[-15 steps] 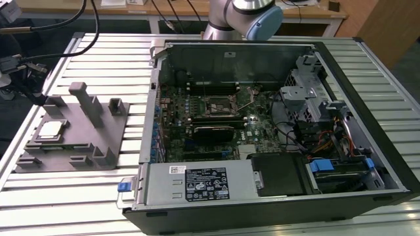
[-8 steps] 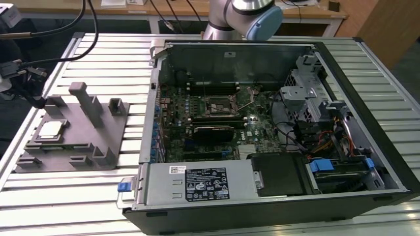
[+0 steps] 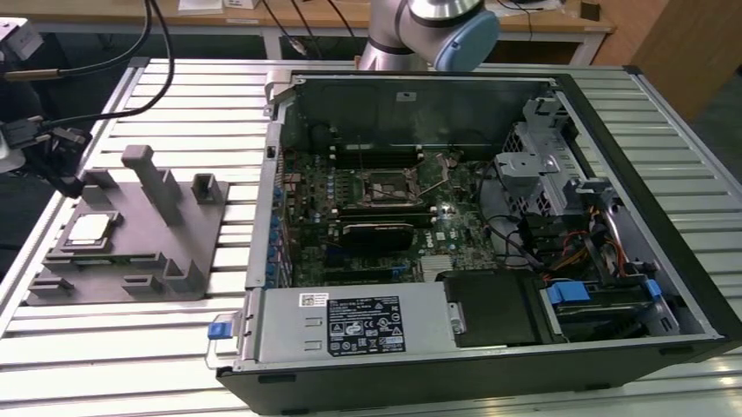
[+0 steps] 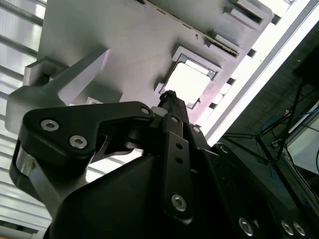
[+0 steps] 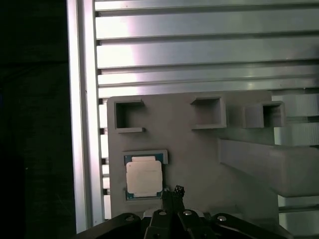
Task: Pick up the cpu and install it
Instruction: 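Pick up the cpu and move it towards the insertion slot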
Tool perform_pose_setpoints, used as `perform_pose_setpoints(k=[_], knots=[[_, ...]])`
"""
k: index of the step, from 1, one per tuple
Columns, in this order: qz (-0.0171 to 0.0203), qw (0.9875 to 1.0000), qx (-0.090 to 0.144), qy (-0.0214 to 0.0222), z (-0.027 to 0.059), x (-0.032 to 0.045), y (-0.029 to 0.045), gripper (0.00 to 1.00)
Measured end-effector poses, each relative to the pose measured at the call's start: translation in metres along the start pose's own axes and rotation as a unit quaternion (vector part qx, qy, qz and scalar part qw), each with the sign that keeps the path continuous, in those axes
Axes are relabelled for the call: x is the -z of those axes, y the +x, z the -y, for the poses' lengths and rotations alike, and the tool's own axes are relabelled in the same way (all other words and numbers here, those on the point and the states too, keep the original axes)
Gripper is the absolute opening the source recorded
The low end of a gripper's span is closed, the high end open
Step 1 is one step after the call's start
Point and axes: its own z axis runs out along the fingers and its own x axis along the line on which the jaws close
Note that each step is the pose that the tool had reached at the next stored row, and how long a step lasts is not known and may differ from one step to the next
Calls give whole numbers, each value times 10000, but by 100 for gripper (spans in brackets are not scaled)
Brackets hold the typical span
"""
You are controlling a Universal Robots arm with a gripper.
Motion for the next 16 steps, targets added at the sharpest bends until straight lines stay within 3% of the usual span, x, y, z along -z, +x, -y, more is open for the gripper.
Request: perform_pose_setpoints(k=[10, 16], knots=[[-1, 10000, 0, 1, 11, -179, 55, 11], [0, 10000, 0, 0, 23, -287, 144, 11]])
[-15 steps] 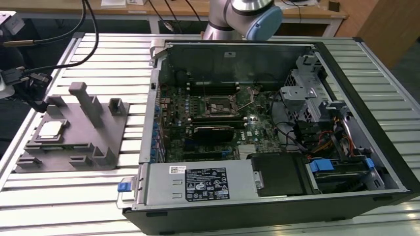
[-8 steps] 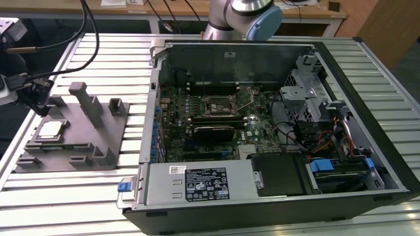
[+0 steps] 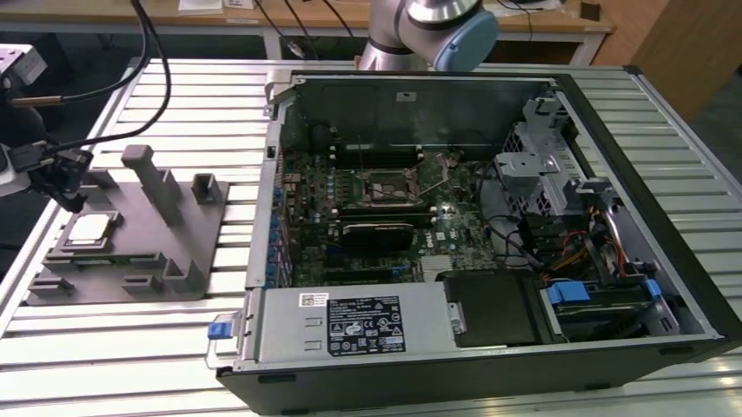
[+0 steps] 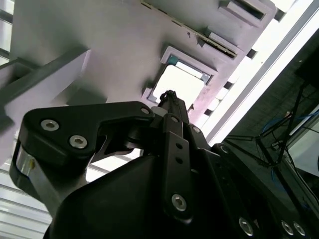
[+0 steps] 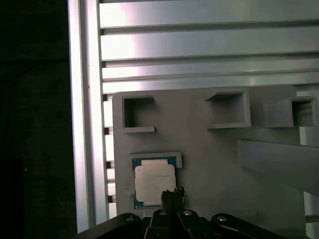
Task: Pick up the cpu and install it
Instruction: 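Pick up the cpu and move it towards the insertion slot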
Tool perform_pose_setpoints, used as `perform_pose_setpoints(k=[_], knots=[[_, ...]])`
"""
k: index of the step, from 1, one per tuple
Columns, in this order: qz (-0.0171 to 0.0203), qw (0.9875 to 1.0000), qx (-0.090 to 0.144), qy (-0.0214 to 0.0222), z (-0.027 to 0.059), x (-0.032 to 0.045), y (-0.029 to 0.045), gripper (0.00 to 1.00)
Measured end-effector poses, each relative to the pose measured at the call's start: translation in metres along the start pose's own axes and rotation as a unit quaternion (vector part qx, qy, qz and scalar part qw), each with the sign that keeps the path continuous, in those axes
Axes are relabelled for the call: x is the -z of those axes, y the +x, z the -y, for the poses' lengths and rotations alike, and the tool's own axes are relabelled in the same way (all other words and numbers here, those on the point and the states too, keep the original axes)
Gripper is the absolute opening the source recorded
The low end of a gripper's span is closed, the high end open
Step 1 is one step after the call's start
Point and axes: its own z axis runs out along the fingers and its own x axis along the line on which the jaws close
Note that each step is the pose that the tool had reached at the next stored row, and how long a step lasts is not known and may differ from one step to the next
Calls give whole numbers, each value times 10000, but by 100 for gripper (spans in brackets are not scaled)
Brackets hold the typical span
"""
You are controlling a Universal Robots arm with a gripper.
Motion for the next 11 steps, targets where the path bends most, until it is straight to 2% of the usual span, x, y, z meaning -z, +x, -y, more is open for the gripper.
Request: perform_pose_setpoints(k=[5, 11], knots=[[5, 10000, 0, -1, 8, -91, 56, 11], [7, 10000, 4, -1, 13, -198, 69, 11]])
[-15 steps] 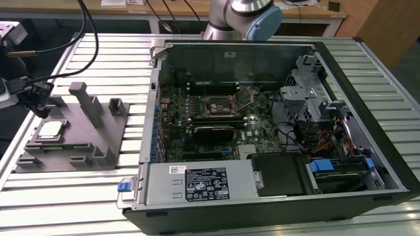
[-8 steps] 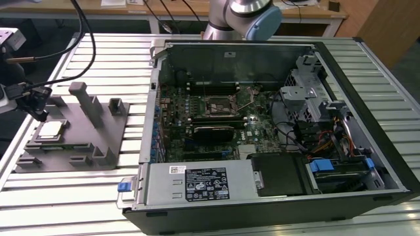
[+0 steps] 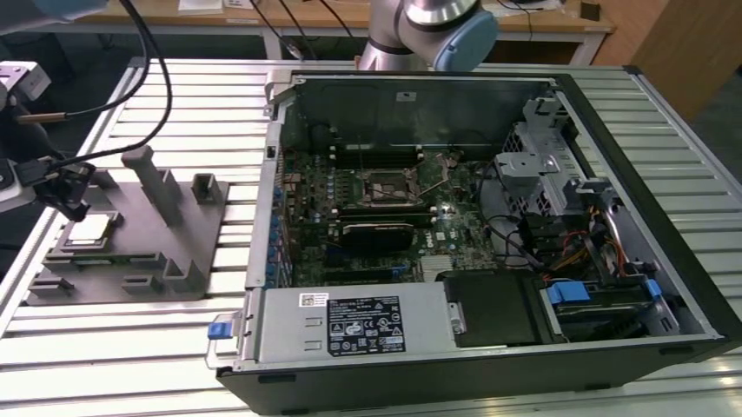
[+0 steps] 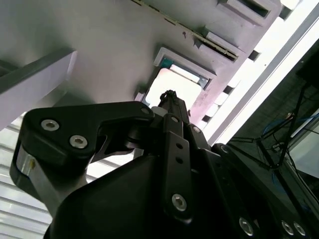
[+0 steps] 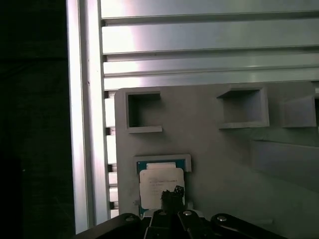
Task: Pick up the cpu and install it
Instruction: 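Pick up the cpu and move it towards the insertion slot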
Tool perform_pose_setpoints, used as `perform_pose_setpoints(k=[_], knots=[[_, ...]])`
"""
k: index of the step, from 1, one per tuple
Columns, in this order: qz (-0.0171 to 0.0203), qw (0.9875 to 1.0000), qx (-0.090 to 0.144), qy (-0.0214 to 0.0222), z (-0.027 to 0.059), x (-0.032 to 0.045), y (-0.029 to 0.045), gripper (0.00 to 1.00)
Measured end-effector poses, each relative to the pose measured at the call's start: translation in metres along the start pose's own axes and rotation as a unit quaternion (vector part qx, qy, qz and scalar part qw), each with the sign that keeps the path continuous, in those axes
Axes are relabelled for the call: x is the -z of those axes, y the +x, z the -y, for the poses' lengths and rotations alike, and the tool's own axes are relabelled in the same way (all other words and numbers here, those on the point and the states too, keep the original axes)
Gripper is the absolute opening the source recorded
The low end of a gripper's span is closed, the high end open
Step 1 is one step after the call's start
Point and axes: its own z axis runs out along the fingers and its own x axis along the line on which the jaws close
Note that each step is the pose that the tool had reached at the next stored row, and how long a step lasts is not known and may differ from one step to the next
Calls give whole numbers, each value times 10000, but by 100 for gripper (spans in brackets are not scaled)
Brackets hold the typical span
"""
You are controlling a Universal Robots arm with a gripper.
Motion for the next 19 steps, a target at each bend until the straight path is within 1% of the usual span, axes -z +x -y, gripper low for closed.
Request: perform_pose_setpoints(k=[5, 12, 17, 19], knots=[[1, 10000, 7, -2, 3, -92, 11, 11], [-2, 10000, 40, -23, -7, -214, 53, 11], [-3, 10000, 86, -27, -21, -266, 59, 11], [-4, 10000, 90, -27, -22, -268, 60, 11]])
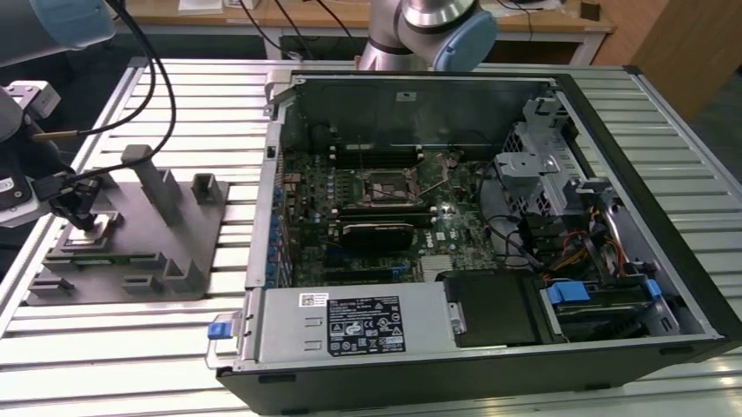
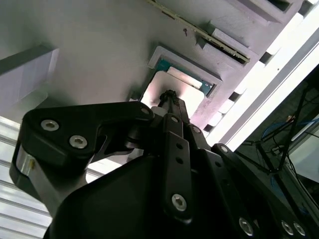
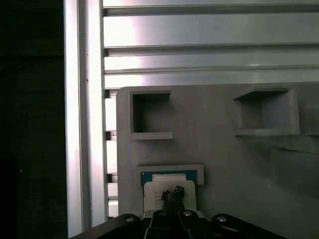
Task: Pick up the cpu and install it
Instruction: 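Pick up the cpu and move it towards the insertion slot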
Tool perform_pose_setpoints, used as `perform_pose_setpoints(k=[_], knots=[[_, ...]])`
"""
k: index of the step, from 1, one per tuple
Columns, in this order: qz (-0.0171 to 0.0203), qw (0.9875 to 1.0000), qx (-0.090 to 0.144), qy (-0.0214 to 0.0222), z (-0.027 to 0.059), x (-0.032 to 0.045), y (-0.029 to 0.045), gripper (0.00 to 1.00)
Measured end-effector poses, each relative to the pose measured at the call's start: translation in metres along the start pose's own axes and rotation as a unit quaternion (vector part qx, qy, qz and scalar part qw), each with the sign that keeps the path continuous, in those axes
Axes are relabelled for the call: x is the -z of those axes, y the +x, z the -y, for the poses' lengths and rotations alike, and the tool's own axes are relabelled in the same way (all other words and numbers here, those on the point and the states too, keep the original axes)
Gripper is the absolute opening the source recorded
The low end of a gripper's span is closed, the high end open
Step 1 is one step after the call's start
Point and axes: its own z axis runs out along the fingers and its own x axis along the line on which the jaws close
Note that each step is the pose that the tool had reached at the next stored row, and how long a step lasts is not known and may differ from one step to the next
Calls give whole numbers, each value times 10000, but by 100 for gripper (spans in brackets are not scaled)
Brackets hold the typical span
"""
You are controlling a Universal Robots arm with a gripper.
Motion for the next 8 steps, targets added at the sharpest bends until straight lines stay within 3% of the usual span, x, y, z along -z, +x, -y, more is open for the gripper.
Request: perform_pose_setpoints(k=[6, 8], knots=[[0, 10000, 2, 0, 0, 0, 0, 11], [0, 10000, 3, 0, -1, 0, 0, 17]])
